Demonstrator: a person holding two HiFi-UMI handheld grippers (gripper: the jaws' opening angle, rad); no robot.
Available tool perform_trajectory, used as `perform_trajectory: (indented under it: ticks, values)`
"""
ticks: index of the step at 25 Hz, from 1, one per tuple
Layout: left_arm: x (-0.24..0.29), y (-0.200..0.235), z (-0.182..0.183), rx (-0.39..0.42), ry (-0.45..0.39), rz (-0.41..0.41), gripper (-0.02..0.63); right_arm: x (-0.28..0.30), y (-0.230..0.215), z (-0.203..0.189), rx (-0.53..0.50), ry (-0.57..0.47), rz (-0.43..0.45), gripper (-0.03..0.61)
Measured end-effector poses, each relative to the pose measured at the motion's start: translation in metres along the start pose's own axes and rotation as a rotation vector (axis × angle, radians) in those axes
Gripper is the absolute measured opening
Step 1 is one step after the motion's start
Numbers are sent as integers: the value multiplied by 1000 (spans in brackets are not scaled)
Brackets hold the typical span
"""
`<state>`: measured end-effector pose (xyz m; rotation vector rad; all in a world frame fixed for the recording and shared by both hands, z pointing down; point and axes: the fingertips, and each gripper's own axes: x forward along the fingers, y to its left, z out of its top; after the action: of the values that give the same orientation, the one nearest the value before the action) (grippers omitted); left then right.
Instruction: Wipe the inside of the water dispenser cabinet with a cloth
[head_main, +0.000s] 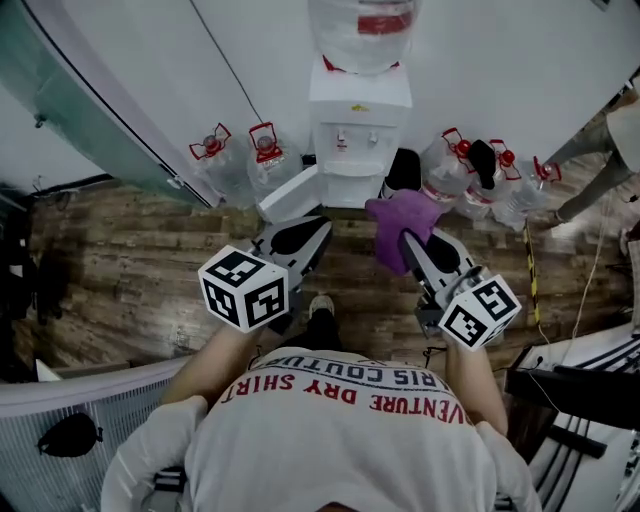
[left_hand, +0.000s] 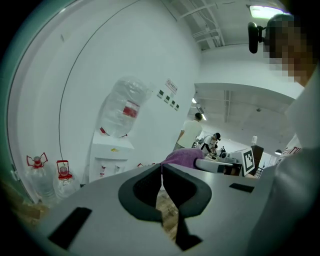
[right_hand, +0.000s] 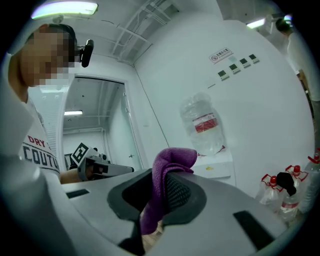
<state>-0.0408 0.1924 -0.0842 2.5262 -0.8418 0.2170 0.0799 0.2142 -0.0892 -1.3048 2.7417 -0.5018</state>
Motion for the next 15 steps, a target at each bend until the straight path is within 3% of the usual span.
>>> perform_trajectory:
  ticks: [8, 15]
  values:
    - [60, 83, 34, -11, 27, -24, 31, 81, -63, 8, 31, 46, -33, 58]
    - [105, 151, 29, -50, 83, -47, 31, 142, -114, -9, -21, 146, -84, 58]
